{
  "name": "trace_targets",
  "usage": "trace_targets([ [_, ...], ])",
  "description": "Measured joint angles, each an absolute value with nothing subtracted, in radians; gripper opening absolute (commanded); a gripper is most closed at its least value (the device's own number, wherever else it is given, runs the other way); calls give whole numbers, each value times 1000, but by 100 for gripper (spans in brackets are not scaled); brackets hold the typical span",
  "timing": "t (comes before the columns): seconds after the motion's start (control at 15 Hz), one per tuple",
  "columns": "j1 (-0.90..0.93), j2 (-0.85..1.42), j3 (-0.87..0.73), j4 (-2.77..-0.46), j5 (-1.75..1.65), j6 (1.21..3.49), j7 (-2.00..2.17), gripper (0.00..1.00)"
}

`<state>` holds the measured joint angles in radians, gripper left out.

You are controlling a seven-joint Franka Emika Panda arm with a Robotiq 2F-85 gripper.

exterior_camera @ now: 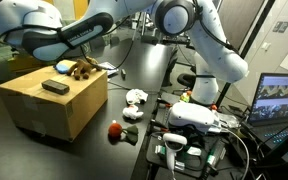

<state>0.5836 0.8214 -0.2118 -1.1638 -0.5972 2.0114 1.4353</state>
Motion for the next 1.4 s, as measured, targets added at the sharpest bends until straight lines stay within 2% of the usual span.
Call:
trace_targets([
  [0.27, 604, 857, -189, -1111, -638, 1905, 1433, 100],
  [0.47, 532, 866, -137, -1102, -594, 1957, 1276, 100],
  [0.67, 436, 844, -92, -1161, -549, 2070, 1116, 100],
  [0.93, 356, 801, -10, -1229, -493, 2105, 904, 100],
  [1.4, 370, 681, 24, -1401, -440, 2099, 627, 100],
])
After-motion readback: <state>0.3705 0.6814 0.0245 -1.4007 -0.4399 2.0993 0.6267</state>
